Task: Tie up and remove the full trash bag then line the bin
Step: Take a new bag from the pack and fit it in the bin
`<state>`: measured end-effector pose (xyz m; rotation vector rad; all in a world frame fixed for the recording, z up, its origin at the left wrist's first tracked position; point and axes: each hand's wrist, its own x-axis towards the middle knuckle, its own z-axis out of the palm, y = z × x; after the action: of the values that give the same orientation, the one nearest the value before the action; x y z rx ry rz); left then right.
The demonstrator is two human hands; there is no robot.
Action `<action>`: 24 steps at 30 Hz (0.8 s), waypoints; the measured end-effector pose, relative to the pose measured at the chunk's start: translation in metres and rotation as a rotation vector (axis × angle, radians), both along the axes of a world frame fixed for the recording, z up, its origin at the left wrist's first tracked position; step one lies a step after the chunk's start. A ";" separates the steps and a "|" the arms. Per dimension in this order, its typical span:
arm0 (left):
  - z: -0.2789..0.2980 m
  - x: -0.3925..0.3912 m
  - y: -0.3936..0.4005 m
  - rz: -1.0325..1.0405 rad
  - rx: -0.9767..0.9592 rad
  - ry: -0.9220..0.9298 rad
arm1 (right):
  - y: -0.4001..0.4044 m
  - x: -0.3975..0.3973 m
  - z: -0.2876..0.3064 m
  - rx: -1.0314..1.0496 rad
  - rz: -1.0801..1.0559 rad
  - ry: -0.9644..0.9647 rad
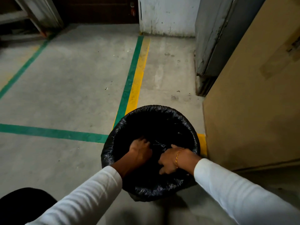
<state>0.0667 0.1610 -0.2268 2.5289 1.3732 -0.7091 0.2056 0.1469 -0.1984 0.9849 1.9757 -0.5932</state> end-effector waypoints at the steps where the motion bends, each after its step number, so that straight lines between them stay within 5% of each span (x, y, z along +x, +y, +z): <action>1: 0.007 0.005 -0.002 0.000 -0.052 0.029 | 0.003 -0.001 0.004 0.049 -0.015 0.061; 6: 0.009 0.000 -0.014 -0.171 -0.097 -0.179 | 0.023 -0.006 0.009 0.122 -0.201 0.212; 9: -0.003 -0.017 -0.020 -0.066 -0.027 -0.257 | 0.037 -0.012 -0.010 0.082 -0.335 0.292; 14: -0.011 -0.026 -0.022 0.115 -0.128 -0.374 | 0.043 -0.018 -0.047 0.060 -0.295 0.217; 16: 0.000 -0.013 -0.024 0.002 -0.022 -0.394 | 0.043 -0.015 -0.055 0.072 -0.256 0.157; 21: 0.011 -0.002 -0.022 -0.015 -0.291 -0.093 | 0.034 -0.012 -0.059 0.104 -0.122 0.066; 24: 0.008 0.004 -0.017 -0.067 -0.119 -0.026 | 0.034 -0.012 -0.048 0.213 -0.076 0.142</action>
<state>0.0703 0.1439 -0.2186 2.4919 1.2061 -0.7444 0.1934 0.1809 -0.2465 1.1807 2.1684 -0.5131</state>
